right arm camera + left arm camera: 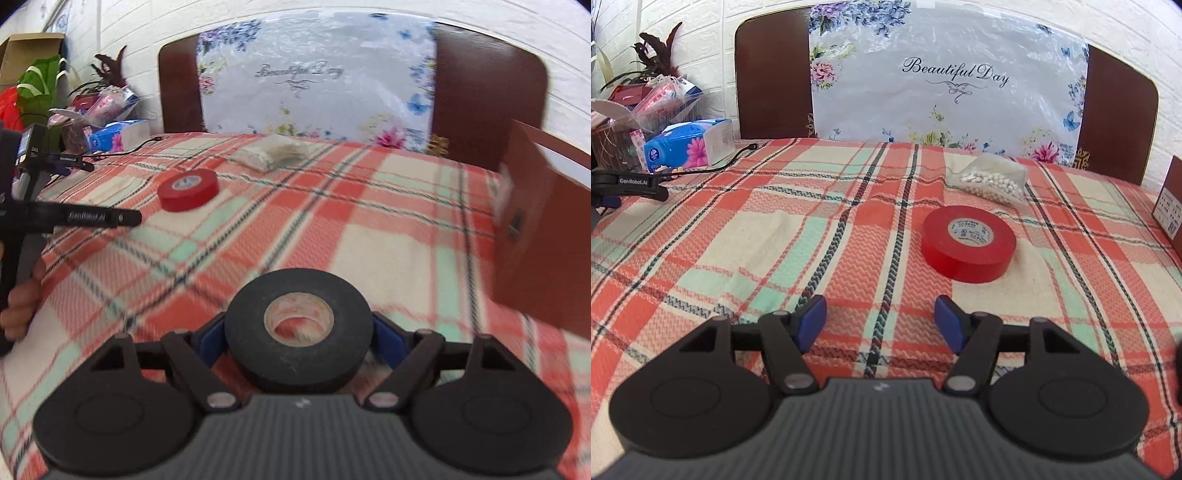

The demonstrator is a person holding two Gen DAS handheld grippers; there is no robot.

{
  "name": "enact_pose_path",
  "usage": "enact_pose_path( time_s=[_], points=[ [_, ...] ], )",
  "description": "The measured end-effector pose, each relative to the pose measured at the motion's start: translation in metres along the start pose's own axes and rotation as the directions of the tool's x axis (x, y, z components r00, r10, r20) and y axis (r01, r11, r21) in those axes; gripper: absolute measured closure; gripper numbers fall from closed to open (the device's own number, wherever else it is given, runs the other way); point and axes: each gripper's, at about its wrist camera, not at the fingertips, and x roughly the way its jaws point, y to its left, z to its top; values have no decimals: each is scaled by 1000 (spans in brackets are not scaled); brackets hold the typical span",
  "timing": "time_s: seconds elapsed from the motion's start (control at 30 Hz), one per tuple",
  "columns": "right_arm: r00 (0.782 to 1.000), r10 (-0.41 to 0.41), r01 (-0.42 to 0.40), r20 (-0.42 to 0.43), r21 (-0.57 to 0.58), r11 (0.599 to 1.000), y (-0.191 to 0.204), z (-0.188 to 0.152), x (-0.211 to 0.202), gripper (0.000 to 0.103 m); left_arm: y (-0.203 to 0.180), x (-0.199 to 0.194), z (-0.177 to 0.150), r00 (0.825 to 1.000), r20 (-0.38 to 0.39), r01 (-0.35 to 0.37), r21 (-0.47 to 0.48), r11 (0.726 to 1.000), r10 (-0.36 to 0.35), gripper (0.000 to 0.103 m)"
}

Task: Organize objects
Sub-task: 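Grasp the black tape roll with the right gripper, then carry the black tape roll into the brown box and release it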

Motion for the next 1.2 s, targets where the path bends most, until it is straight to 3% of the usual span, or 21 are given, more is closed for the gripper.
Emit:
enact_pose_path(
  time_s=[0.07, 0.13, 0.2, 0.27, 0.37, 0.4, 0.43, 0.5, 0.53, 0.57, 0.6, 0.63, 0.73, 0.83, 0.93, 1.07, 1.13, 1.2],
  points=[
    [1000, -16, 16, 10, 4, 1000, -2, -10, -13, 19, -8, -12, 2, 996, -29, 88, -44, 995, -90, 42],
    [1000, -16, 16, 24, -1, 1000, -4, -17, -20, 18, -26, -26, 7, 971, -50, 229, -74, 971, -233, 43],
    [1000, -12, 12, 20, 3, 1000, -5, -16, -19, 17, -56, -39, 15, 929, -84, 358, -41, 933, -360, 43],
    [1000, -15, 15, 21, -3, 1000, -3, -16, -16, 17, -87, -47, 22, 874, -144, 467, -12, 884, -463, 43],
    [999, -13, 13, 30, -4, 1000, -2, -17, -14, 17, -126, -46, 20, 799, -255, 564, 3, 826, -544, 43],
    [999, -10, 10, 33, -1, 1000, -3, -17, -14, 17, -136, -45, 18, 785, -285, 577, 9, 817, -551, 43],
    [999, -10, 10, 35, 0, 1000, -3, -18, -14, 17, -148, -42, 15, 780, -320, 575, 29, 818, -537, 43],
    [999, -12, 12, 39, -6, 1000, -2, -19, -14, 17, -166, -32, 6, 800, -391, 524, 86, 847, -455, 48],
    [999, -12, 12, 41, -9, 1000, -2, -20, -15, 19, -170, -33, 3, 820, -380, 504, 126, 854, -428, 52],
    [999, -9, 9, 41, -14, 1000, -1, -20, -14, 21, -174, -36, -1, 830, -367, 500, 158, 852, -419, 54],
    [999, -9, 10, 46, -22, 1000, 0, -21, -15, 22, -177, -37, -2, 832, -366, 502, 173, 848, -417, 62],
    [999, -13, 14, 47, -29, 999, 2, -21, -15, 23, -178, -39, -2, 821, -373, 517, 163, 840, -432, 70],
    [998, -25, 27, 65, -33, 999, 2, -20, -20, 23, -178, -44, 9, 824, -371, 508, 147, 849, -429, 72],
    [985, -59, 61, 164, -7, 998, -4, -14, -41, 23, -190, -69, 35, 832, -295, 533, 190, 825, -470, 73],
    [956, -127, 128, 265, 15, 992, -23, 3, -64, 23, -218, -89, 67, 825, -214, 562, 228, 795, -522, 73],
    [897, -238, 233, 372, 58, 971, -71, 31, -86, 23, -276, -94, 105, 800, -132, 597, 275, 754, -585, 73],
    [879, -287, 276, 381, 85, 957, -98, 42, -85, 23, -307, -86, 116, 792, -119, 604, 300, 739, -599, 72],
    [877, -319, 300, 360, 108, 948, -125, 52, -78, 23, -336, -70, 123, 797, -127, 598, 307, 740, -591, 72]
  ],
)
